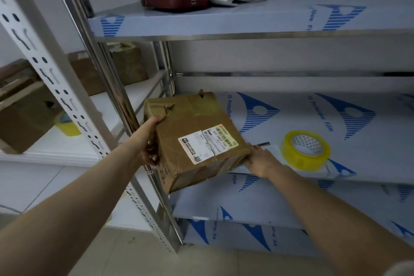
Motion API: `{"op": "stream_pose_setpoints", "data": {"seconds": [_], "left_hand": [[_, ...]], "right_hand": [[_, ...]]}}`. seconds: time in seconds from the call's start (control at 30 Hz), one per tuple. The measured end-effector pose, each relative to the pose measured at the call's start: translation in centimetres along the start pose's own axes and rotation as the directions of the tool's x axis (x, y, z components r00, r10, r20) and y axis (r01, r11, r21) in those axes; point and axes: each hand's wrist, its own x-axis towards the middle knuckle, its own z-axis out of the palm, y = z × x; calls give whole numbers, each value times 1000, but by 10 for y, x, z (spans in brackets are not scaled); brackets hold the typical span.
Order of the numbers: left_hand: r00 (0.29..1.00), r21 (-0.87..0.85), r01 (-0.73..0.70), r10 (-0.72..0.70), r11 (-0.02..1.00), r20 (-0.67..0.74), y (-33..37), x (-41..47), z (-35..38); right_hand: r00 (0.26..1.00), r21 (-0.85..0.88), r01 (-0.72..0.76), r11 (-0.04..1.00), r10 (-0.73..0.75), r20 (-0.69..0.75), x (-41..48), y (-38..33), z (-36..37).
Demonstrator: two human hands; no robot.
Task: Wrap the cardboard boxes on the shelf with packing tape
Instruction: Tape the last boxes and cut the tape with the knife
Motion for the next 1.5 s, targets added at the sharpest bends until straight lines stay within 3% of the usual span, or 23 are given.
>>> {"op": "stream_pose_setpoints", "data": {"seconds": [0.17,0.23,0.3,0.4,0.43,0.5,0.57,0.67,0.8,0.93,0.97,1.03,1.1,1.17,1.23,1.3,1.4,1.5], "left_hand": [[1000,-7,23,-24,1000,-9,-4,7,11],[999,-26,27,-28,999,-22,-6,8,20],[999,-37,31,-32,999,-33,-8,6,29],[997,-101,39,-46,994,-61,-14,6,39],[996,-125,52,-60,991,-67,-17,8,41],[992,-177,61,-79,982,-96,-22,6,48],[988,-208,63,-91,976,-128,-25,3,53],[982,-228,94,-128,969,-140,-33,1,63],[989,-173,144,-149,974,-20,-44,-6,76],[994,85,111,-111,990,-9,-50,-7,87],[996,175,82,-76,981,-43,-49,-7,86],[978,432,-33,117,901,-170,-44,-6,80],[875,624,-170,408,763,-260,-37,-3,69],[747,758,-231,611,609,-263,-30,2,59],[689,819,-303,706,487,-165,-25,15,51],[733,822,-385,680,419,-3,-21,31,47],[821,785,-426,556,449,127,-19,43,45],[787,791,-471,591,390,177,-24,40,46]], "right_hand": [[982,49,-191,980,190,25,12,27,-3],[980,185,-197,963,194,35,15,33,-10],[971,396,-187,899,231,-66,15,34,-20],[897,759,-71,648,373,-235,3,19,-45],[893,861,-37,508,403,-200,-4,10,-52],[949,970,-17,243,309,-60,-24,-6,-66],[985,985,0,175,172,-31,-35,-18,-67],[980,987,32,160,190,-63,-28,-19,-62],[946,960,82,268,282,-160,-4,-9,-69],[952,929,101,355,236,-194,7,-3,-74],[950,899,120,421,213,-227,4,-5,-75],[933,770,164,617,156,-324,-6,-11,-75],[917,605,225,763,43,-396,-21,-21,-75],[927,434,246,867,-80,-365,-34,-33,-75],[949,252,219,943,-146,-279,-38,-40,-75],[958,127,203,971,-171,-229,-38,-41,-74],[959,103,221,970,-197,-204,-35,-36,-76],[969,115,215,970,-197,-150,-33,-26,-83]]}}
